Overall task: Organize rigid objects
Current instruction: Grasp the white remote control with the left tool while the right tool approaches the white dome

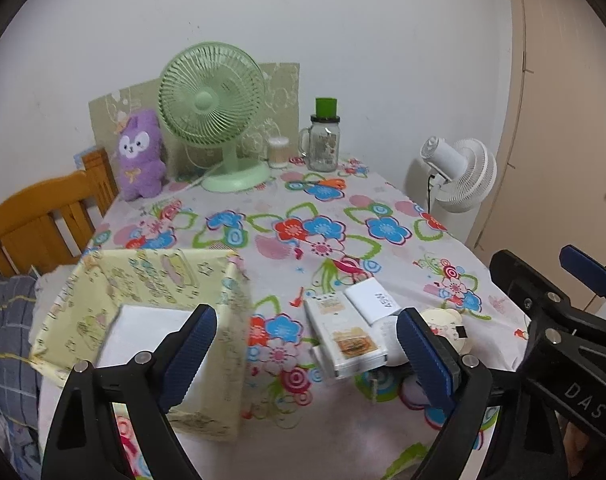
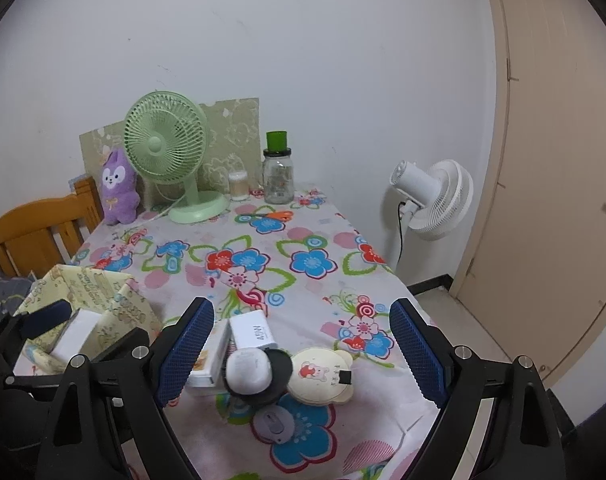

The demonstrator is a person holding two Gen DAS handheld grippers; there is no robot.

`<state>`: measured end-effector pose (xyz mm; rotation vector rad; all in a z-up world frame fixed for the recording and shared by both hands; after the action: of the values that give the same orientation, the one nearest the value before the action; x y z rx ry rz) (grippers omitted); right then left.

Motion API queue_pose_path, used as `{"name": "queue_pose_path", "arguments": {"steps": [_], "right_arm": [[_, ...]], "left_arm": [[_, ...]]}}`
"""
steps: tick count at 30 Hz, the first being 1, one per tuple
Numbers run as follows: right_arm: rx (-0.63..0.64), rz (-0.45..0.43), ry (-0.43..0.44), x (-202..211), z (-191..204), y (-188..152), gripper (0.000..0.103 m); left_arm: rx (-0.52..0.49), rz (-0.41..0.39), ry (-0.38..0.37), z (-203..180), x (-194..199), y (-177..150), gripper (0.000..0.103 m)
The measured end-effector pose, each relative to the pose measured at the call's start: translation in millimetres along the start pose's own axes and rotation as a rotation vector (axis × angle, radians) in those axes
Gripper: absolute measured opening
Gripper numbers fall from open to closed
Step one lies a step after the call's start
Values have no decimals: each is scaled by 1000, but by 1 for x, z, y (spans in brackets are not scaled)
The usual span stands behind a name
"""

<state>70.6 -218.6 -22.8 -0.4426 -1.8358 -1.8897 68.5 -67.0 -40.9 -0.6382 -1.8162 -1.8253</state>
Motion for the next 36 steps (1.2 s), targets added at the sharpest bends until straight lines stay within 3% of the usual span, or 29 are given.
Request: {"name": "queue_pose_path", "arguments": {"steps": [13, 28, 36], "right_arm": [[-16, 55, -5, -35, -21, -10, 92], [-25, 137, 17, -74, -24, -25, 92], [-39, 177, 22, -94, -26, -29, 92]], "left_arm": [[-37, 97, -15, -27, -48, -6, 92], [-8, 211, -27, -30, -92, -16, 74], [-1, 228, -5, -30, -111, -14, 69]]}}
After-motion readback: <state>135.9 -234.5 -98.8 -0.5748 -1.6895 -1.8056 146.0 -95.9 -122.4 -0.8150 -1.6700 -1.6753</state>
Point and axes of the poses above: each gripper's, at about its wrist camera, not at the fingertips, and x roughly against the way its jaws point, z to its left, y to its top, the point moved 1 cm from there along -x, roughly the way its jaws point, and after that the axes turned 3 degrees about y, right-handed, at the moved point
